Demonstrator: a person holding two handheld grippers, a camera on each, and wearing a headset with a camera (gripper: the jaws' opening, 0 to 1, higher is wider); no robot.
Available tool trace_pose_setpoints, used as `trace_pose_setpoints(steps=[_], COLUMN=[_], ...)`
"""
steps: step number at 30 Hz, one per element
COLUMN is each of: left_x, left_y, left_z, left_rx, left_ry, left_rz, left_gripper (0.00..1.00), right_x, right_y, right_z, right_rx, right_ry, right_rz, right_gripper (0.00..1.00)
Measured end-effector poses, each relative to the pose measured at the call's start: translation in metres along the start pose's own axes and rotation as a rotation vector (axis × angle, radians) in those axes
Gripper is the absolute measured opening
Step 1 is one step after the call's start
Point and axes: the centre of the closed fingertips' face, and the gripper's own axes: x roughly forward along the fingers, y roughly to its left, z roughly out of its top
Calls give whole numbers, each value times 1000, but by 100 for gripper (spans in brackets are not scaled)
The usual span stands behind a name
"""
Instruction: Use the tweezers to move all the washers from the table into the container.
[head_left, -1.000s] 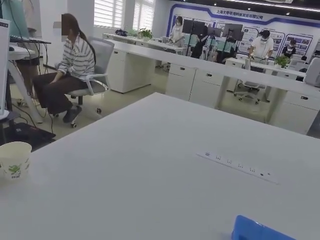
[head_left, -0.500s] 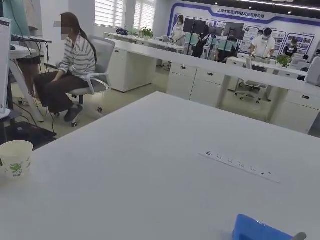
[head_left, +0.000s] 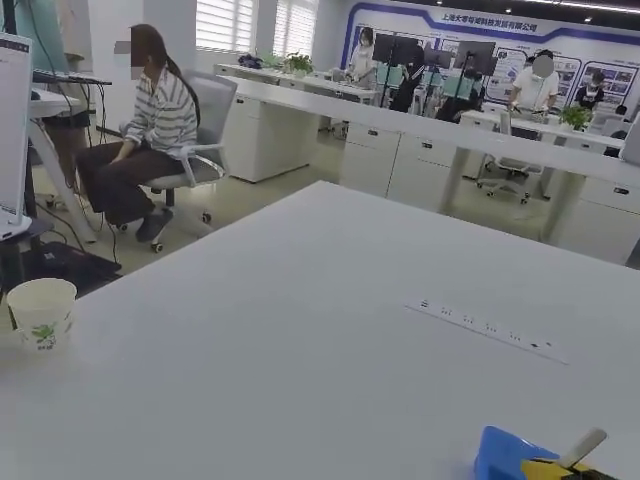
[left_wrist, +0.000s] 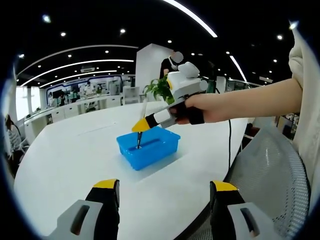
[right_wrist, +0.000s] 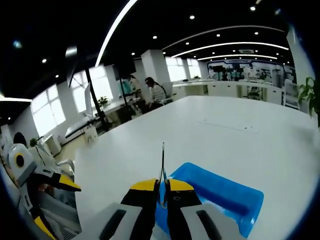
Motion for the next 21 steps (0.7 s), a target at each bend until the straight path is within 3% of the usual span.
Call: trace_pose_setpoints(steps=[12, 21], left_x=[0, -1], left_y=[1, 1], left_z=[-2, -3], left_rx=[-4, -5], left_ry=[6, 11], left_rz=[2, 1], left_gripper=[74, 74], right_x=[22, 31], right_y=[-34, -39], right_z=[-10, -14], right_rx=[83, 87], right_ry=[18, 41], right_rz=[-29, -27], right_gripper=[3, 3])
